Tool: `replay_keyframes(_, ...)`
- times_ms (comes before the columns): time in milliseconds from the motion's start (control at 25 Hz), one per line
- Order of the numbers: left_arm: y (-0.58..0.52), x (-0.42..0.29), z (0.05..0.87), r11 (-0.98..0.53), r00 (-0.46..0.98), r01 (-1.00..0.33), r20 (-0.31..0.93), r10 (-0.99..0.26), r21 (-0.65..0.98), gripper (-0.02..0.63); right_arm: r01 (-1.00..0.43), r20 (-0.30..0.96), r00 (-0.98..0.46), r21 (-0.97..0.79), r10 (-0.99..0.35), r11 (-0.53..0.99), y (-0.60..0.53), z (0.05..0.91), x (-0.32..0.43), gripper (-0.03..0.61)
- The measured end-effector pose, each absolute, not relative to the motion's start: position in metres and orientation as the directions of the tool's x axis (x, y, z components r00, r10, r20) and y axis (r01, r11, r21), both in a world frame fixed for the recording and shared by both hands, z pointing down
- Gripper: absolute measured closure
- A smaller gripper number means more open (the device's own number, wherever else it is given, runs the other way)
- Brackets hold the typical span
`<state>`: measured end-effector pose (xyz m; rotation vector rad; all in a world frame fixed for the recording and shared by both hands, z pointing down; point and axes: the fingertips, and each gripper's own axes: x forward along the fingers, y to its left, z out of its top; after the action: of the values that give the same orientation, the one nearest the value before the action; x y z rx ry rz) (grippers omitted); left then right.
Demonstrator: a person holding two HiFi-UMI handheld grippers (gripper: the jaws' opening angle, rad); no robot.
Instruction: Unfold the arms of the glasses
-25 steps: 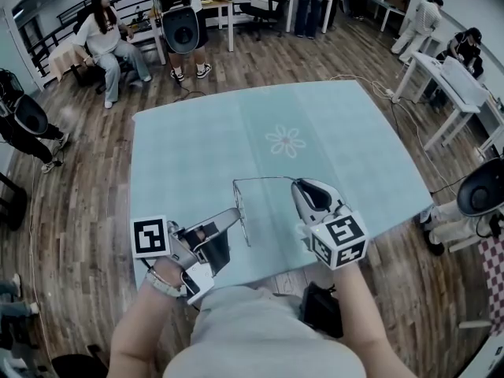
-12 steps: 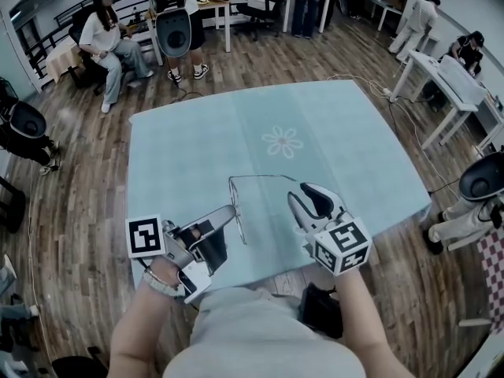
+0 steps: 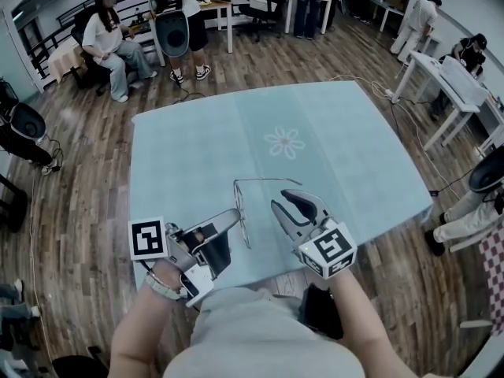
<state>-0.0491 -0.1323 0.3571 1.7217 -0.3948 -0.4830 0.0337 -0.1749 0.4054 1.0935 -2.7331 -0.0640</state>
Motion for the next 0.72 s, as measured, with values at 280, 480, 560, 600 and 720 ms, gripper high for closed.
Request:
replay_keyframes(280, -0.128, -0.044, 0.353, -0.199, 0.857, 0.009, -0.110, -0.503, 0.980, 0.601, -0.616, 0.093, -0.759, 0.216, -0.644, 0.757, -0.175, 0.392, 0.010, 0.477)
replay_keyframes(480, -0.126, -0.043, 0.352, -0.193, 0.858, 0.011, -0.108, -0.502, 0.981, 0.601, -0.585, 0.059, -0.785, 0.253, -0.616, 0.770, -0.177, 0.385, -0.001, 0.477)
replay_keyframes(560, -0.125, -0.044, 0.351, -0.194, 0.857, 0.014, -0.112, -0.503, 0.981, 0.601, -0.577, 0.040, -0.790, 0.289, -0.612, 0.764, -0.176, 0.384, -0.005, 0.478)
replay_keyframes(600, -0.124, -0.044, 0.351, -0.194, 0.858, 0.016, -0.113, -0.502, 0.981, 0.601, -0.577, 0.027, -0.790, 0.304, -0.612, 0.758, -0.175, 0.384, -0.007, 0.485)
replay_keyframes(720, -0.120, -0.042, 0.351, -0.192, 0.864, 0.021, -0.114, -0.491, 0.981, 0.601, -0.572, 0.007, -0.797, 0.311, -0.604, 0.759, -0.174, 0.385, -0.017, 0.494)
